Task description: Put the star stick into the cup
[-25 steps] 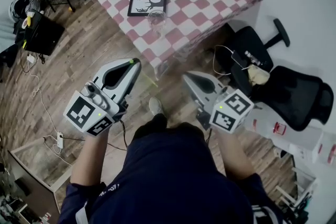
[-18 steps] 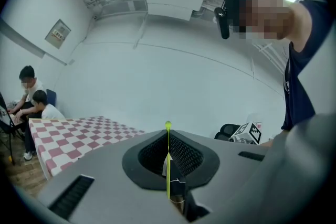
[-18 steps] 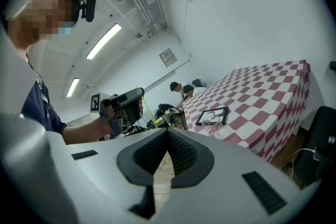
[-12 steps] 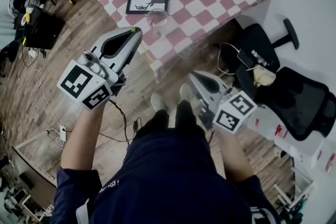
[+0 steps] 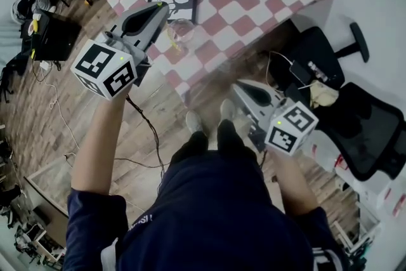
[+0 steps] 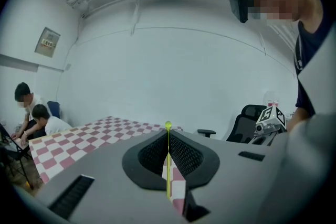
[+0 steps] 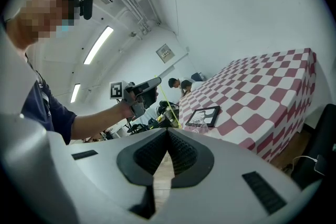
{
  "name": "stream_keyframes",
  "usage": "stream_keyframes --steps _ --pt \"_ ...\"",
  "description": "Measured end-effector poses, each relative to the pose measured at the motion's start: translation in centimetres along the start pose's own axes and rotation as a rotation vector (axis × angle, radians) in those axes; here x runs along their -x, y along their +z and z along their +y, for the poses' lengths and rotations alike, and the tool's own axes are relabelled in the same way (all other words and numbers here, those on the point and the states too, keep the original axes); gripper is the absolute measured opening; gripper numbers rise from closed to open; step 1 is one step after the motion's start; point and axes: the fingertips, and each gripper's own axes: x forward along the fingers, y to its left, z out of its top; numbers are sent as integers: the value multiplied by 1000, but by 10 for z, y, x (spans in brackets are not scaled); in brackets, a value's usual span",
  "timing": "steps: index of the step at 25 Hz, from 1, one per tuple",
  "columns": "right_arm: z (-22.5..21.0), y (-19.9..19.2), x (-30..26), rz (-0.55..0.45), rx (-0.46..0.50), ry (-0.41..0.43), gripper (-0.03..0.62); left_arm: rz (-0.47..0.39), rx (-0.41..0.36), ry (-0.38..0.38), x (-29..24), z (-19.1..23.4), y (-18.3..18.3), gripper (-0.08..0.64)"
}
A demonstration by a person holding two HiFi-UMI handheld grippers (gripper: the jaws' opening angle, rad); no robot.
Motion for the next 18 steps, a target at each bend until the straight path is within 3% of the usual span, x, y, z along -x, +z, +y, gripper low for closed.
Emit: stream_keyframes --steps 6,18 --pt "-29 3 8 20 -27 -29 15 59 -13 -12 -50 18 -24 31" --pt "-60 -5 9 55 -76 -57 15 225 51 -35 -102 38 -104 32"
